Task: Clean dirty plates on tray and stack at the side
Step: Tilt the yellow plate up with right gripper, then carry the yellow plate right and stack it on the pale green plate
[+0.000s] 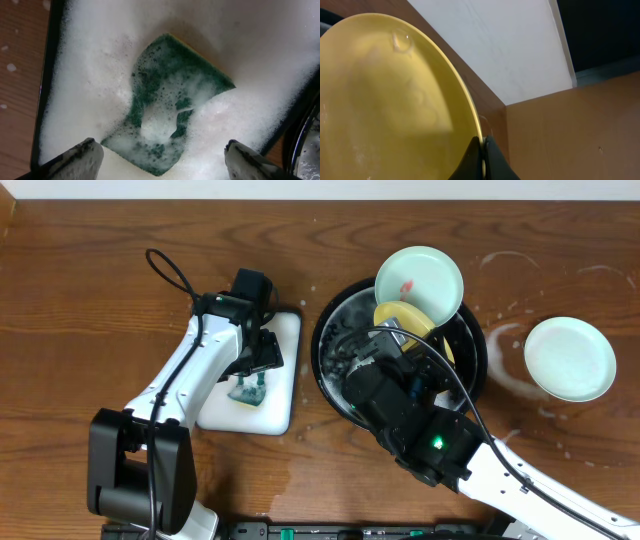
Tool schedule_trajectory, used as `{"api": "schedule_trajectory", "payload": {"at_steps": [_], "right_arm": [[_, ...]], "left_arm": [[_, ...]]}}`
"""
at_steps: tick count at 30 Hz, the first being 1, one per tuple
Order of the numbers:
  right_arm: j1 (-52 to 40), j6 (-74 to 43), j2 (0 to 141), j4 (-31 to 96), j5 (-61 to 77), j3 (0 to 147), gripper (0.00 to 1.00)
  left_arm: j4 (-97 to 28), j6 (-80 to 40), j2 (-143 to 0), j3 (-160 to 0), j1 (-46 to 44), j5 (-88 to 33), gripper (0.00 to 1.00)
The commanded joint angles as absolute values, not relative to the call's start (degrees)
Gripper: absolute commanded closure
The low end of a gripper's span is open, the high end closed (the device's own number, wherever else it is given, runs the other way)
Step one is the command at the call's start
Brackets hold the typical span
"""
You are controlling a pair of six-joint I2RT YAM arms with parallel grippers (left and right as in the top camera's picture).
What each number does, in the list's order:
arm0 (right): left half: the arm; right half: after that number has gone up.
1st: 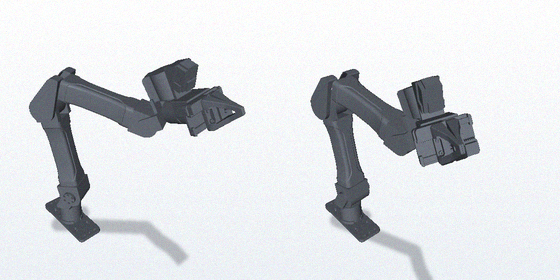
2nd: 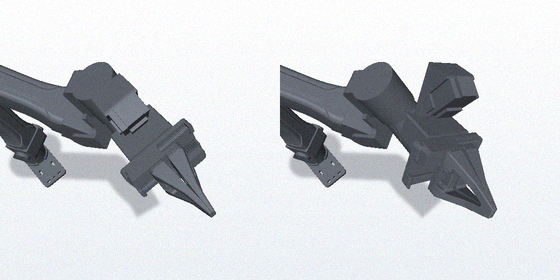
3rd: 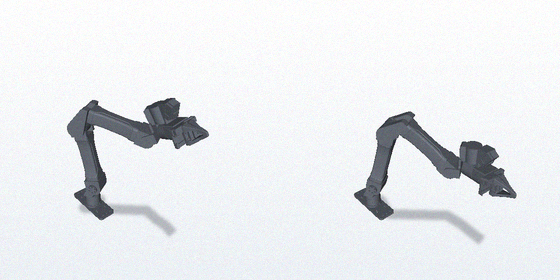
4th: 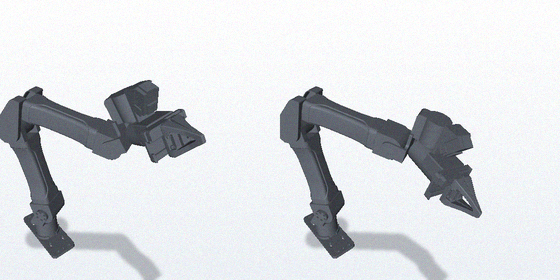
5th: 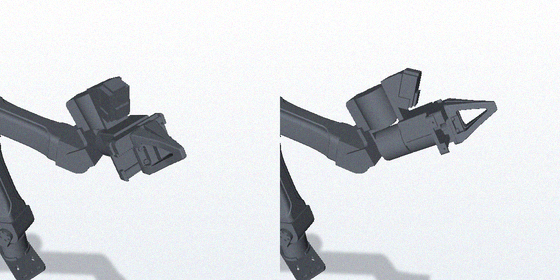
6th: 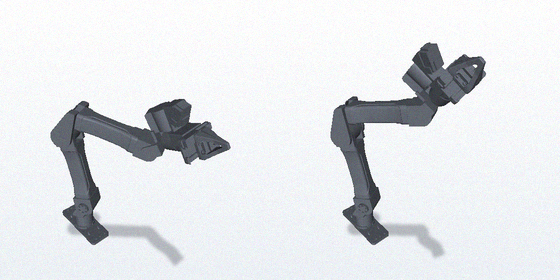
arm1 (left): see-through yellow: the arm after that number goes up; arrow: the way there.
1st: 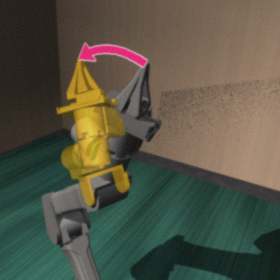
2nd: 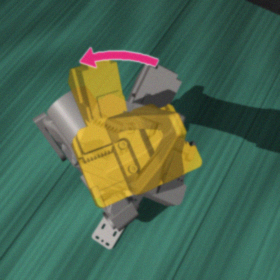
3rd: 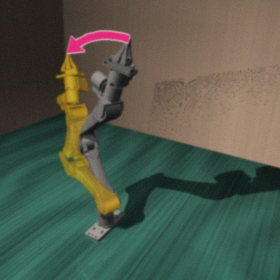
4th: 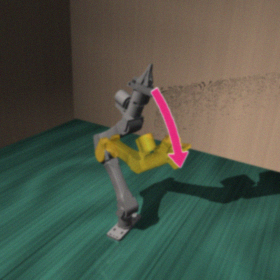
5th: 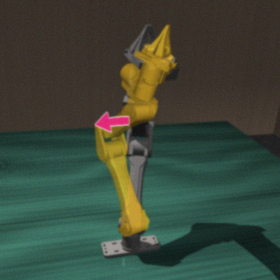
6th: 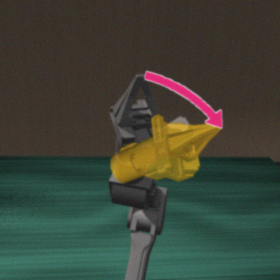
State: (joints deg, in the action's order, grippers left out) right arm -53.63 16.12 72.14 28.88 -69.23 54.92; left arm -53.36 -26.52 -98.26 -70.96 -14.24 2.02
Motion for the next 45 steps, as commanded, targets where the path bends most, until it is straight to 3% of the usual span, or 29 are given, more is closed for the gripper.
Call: {"api": "schedule_trajectory", "payload": {"at_steps": [1,30,33,38,45], "right_arm": [[-54.4,16.4,71.1,28.7,-71.4,55.1,0.99],[-52.5,13.3,71.1,29.0,-70.0,55.1,0.99],[-52.2,9.0,71.1,29.0,-67.9,55.1,0.99],[-45.9,-1.2,71.1,30.1,-53.4,55.1,0.99],[-26.1,-12.9,70.0,31.8,-27.1,55.1,0.99]], "left_arm": [[-53.5,-25.9,-98.5,-71.0,-14.0,2.3,0.18],[-53.5,-26.0,-98.5,-71.0,-14.0,2.3,0.18],[-53.5,-26.0,-98.5,-71.0,-14.0,2.3,0.18],[-53.5,-25.9,-98.5,-71.0,-14.0,2.3,0.18],[-53.5,-25.9,-98.5,-71.0,-14.0,2.3,0.18]]}}
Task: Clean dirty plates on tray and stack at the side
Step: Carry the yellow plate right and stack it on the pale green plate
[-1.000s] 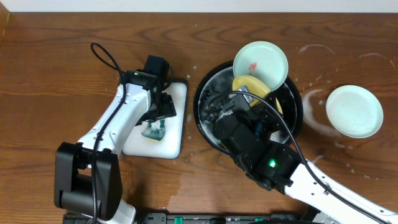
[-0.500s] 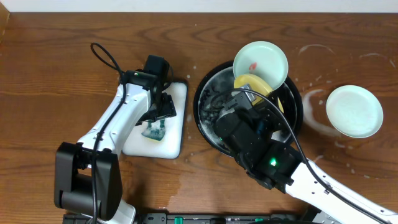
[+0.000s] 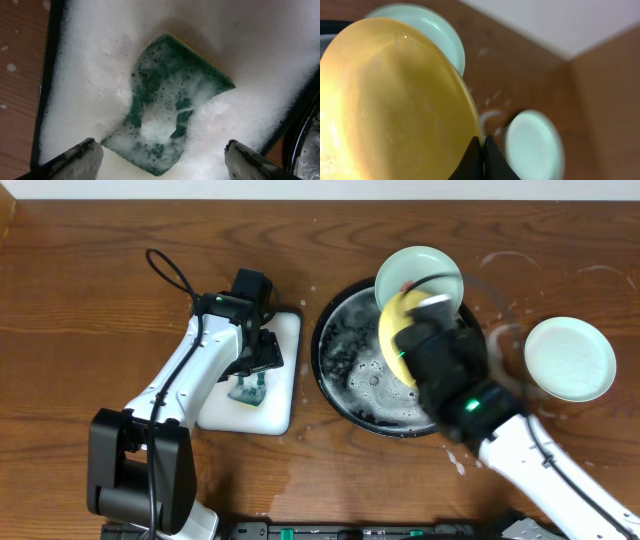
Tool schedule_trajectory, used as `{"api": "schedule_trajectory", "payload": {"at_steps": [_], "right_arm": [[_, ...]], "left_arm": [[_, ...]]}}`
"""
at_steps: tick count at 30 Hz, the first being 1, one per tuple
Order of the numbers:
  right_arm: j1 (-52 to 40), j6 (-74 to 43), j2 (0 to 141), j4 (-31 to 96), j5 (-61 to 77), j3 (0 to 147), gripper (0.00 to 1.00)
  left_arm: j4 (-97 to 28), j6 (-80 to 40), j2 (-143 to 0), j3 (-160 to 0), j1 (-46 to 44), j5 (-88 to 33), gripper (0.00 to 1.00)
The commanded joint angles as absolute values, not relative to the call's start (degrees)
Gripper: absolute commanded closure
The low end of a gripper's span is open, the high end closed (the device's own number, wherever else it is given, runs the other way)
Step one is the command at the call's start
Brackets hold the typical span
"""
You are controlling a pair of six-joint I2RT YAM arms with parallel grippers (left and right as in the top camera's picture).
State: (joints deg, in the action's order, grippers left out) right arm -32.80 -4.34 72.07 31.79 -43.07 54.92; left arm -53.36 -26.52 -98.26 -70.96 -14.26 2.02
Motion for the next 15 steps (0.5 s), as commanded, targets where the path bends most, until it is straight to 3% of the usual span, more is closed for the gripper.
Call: {"api": "schedule_trajectory", "payload": {"at_steps": [1,8,15], "right_arm": [[-22.9,-14.2,69.7,31.9,-22.8,55.1,0.99],[7.0,-19.8,69.2,32.3,7.1,55.1,0.99],[31.8,-24.7,72.8,31.6,9.1,55.1,0.99]], "left_arm": [[-53.5,-25.9,-98.5,-71.0,-14.0,2.3,0.18],[-53.5,-26.0,-98.5,-71.0,-14.0,2.3,0.18],[-53.5,-25.9,-98.5,-71.0,-14.0,2.3,0.18]]}}
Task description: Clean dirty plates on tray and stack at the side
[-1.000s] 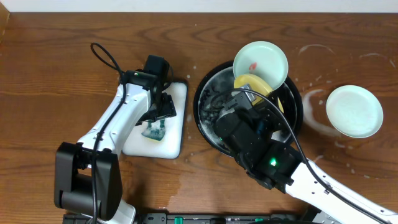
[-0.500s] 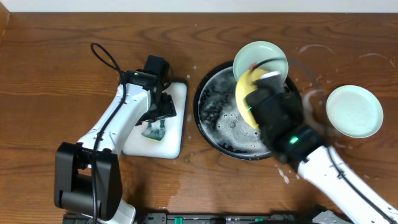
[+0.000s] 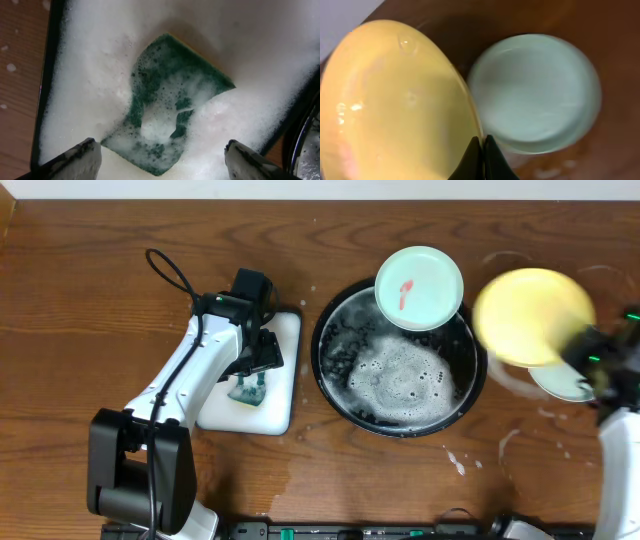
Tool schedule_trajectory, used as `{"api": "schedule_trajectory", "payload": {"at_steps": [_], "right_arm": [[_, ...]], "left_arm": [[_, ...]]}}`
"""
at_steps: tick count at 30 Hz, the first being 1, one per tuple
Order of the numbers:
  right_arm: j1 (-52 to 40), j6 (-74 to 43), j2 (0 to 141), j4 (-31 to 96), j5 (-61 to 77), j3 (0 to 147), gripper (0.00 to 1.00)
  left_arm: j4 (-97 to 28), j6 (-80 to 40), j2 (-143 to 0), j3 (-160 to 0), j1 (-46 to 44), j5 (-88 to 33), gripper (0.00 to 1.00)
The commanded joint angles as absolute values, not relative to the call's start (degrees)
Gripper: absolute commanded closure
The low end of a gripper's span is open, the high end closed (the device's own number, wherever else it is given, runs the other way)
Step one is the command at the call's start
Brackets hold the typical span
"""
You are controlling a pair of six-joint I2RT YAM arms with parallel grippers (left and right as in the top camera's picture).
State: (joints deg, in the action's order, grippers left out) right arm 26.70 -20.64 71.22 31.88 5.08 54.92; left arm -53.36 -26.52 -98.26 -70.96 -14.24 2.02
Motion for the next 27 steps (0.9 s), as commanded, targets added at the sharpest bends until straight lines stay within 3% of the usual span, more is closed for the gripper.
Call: {"api": "schedule_trajectory", "payload": {"at_steps": [1,6,13,17,22,27], "right_arm": [[34.6,-25.4,74.0,31.4,7.9,55.1,0.99],[41.6,-27.0,80.4,31.0,2.7,55.1,0.99],[43.4,-25.1,90.3,28.3,1.4,55.1,0.99],[42.6,-19.4,89.9,22.8,17.1,55.2,0.79],[37.9,-19.6,85.0,20.6,22.3,55.4,0.69],[27.3,-15.4,79.5,20.3,25.6,55.5,0.64]], "left_arm": [[-53.5,-25.9,-98.5,-71.0,-14.0,2.3,0.18],[-53.5,-25.9,-98.5,-71.0,-14.0,2.3,0.18],[-53.5,-25.9,-98.5,-71.0,-14.0,2.3,0.18],[-53.5,-26.0,-98.5,-71.0,-14.0,2.3,0.18],[-53.5,-26.0,-98.5,-71.0,-14.0,2.3,0.18],[-53.5,-26.0,-98.5,-71.0,-14.0,2.3,0.18]]}}
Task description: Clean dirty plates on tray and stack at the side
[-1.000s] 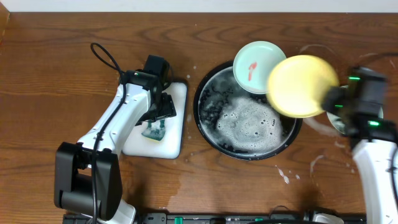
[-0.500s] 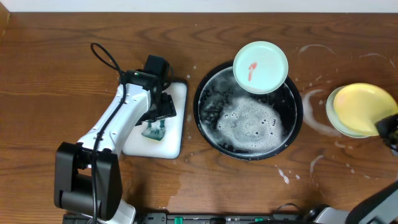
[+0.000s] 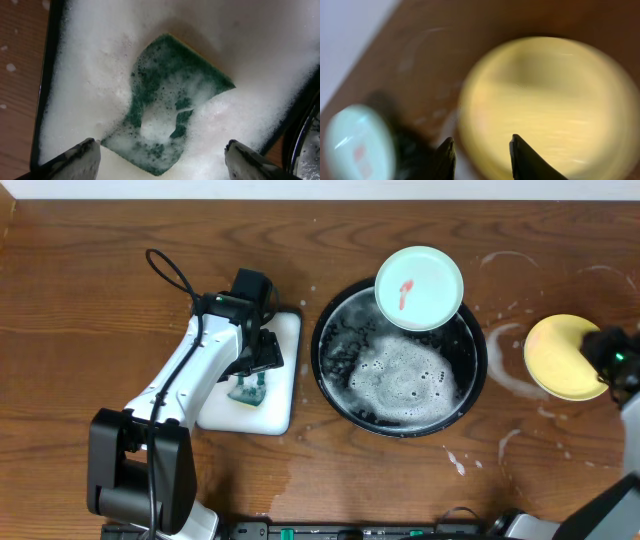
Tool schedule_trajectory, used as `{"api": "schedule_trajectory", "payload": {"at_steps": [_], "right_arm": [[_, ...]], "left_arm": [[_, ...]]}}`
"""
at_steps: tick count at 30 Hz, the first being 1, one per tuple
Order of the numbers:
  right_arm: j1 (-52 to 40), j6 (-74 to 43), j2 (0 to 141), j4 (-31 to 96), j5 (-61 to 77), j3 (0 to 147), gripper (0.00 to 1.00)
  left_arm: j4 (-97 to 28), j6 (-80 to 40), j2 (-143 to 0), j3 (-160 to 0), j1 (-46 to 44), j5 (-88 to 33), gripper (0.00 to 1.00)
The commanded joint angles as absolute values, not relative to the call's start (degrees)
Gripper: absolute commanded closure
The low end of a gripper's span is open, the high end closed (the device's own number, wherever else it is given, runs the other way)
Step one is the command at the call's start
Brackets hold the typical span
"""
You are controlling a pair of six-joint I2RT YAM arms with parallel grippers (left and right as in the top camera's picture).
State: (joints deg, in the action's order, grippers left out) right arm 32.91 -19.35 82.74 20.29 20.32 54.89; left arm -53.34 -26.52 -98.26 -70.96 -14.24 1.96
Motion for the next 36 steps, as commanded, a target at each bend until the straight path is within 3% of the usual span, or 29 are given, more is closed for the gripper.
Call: {"api": "schedule_trajectory", "payload": {"at_steps": [1,6,9,11,14,19,28,32,36], "right_arm": [[23.4,-13.9,78.5,20.4,25.8,55.6,0.63],[6.0,-7.2,78.4,23.9,21.3,58.9,0.58],[-3.0,-2.3,81.2,26.4,10.4,63.9,0.44],[-5.1,-0.3,83.9,26.0,4.6,66.3,0.35],[-5.1,0.1,88.7,22.9,2.3,67.7,0.32],[-3.3,-0.2,98.9,16.3,2.3,67.7,0.40],[-2.3,-2.7,110.9,8.9,-1.3,67.7,0.43],[-2.2,-6.6,113.1,7.9,-1.5,67.7,0.62],[-2.3,-9.8,113.9,8.7,-1.5,67.7,0.71]], "left_arm": [[-53.5,-25.9,-98.5,-71.0,-14.0,2.3,0.18],[-53.5,-26.0,-98.5,-71.0,-14.0,2.3,0.18],[-53.5,-25.9,-98.5,-71.0,-14.0,2.3,0.18],[-53.5,-26.0,-98.5,-71.0,-14.0,2.3,0.18],[-53.5,-26.0,-98.5,-71.0,-14.0,2.3,0.18],[-53.5,-25.9,-98.5,-71.0,-14.0,2.3,0.18],[-53.5,-25.9,-98.5,-71.0,-14.0,2.3,0.18],[-53.5,-25.9,-98.5,-71.0,-14.0,2.3,0.18],[-53.5,-25.9,-98.5,-71.0,-14.0,2.3,0.18]]}}
